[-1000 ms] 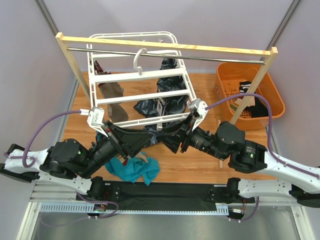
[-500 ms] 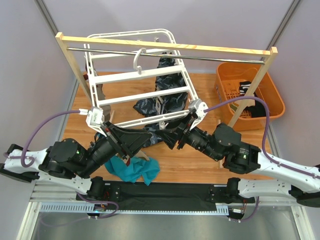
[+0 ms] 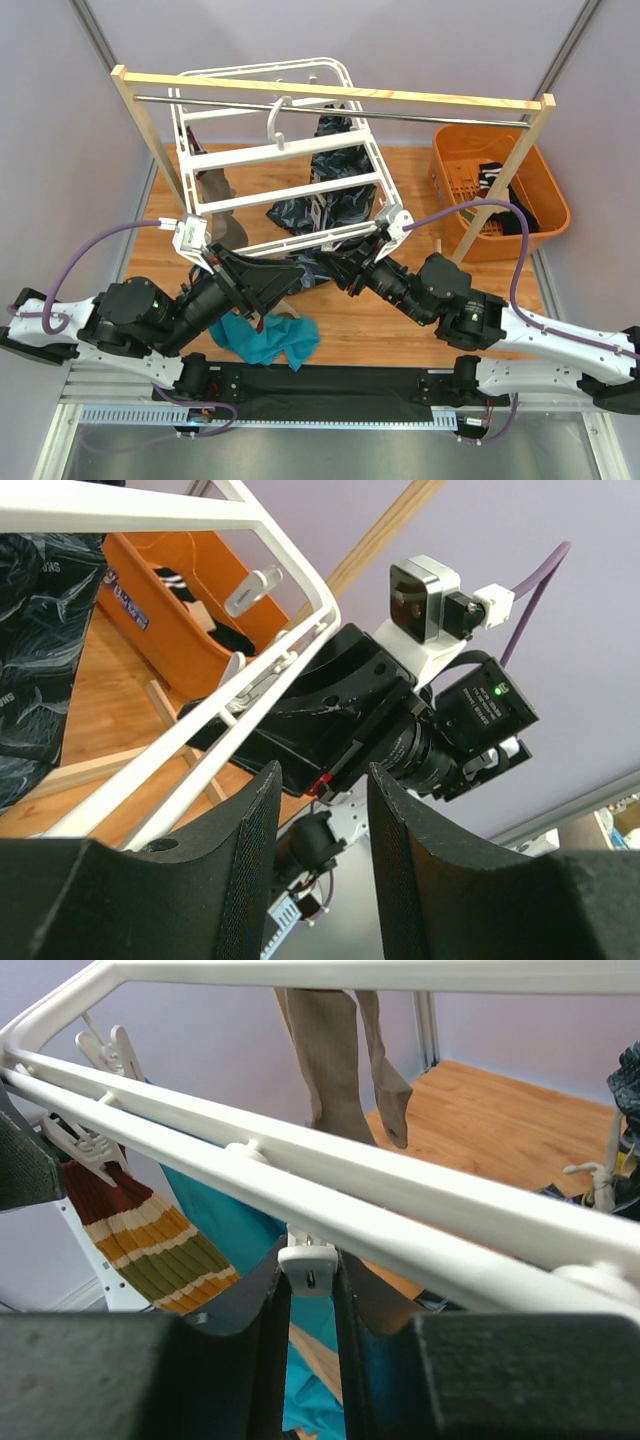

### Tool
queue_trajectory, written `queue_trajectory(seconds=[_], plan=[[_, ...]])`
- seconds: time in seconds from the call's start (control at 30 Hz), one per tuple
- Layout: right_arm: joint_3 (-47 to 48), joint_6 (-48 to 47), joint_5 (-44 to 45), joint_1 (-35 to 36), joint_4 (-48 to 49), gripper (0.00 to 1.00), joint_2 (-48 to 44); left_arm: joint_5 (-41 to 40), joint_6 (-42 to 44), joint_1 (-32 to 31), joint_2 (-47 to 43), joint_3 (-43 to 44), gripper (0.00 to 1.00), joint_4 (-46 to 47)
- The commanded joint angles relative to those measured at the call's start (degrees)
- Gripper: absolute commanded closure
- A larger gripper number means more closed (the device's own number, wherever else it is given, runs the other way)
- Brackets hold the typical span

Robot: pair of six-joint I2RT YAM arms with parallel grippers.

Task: Clip the socks to the hanger
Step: Pick up the clamp from the hanger.

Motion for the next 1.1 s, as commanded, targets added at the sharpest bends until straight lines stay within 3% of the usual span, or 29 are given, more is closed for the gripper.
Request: queue_trajectory(seconds=[0.0,0.17,0.27,0.47,0.57,0.8,1.07], plan=[[0.1,-0.4,2.2,-0.1,5.0,0.83,-1.3,0.4,0.6,0.1,0.3,1.3,0.53,0.8],[-0.2,0.2,1.7,-0.1,4.4,1.00,-3.6,0.5,0.2,0.2,0.3,1.1,0.53,1.4],[1.6,1.0,0.2,-0.1,0.7,1.00,-4.1,1.2,0.0,0.2,1.4,1.5,0.52,1.6],[13.1,3.4,-8.5,-0.1,-19.0,1.00,-1.8,1.6,0.7,0.2,7.1,7.8,0.48,-2.3],[17.7,5.0,-13.3,-0.1,-29.4,1.00,0.0,1.9,1.5,0.2,7.6,6.6,0.47,0.8],[25.3,3.6,-15.8,-0.1,-42.4,1.00,3.4,-2.6,-0.2,0.2,9.1,6.1,0.43,0.6],[30.1,0.5,-18.6,-0.1,-47.3,1.00,6.7,-6.5,3.0,0.2,12.5,8.5,0.41,0.3]])
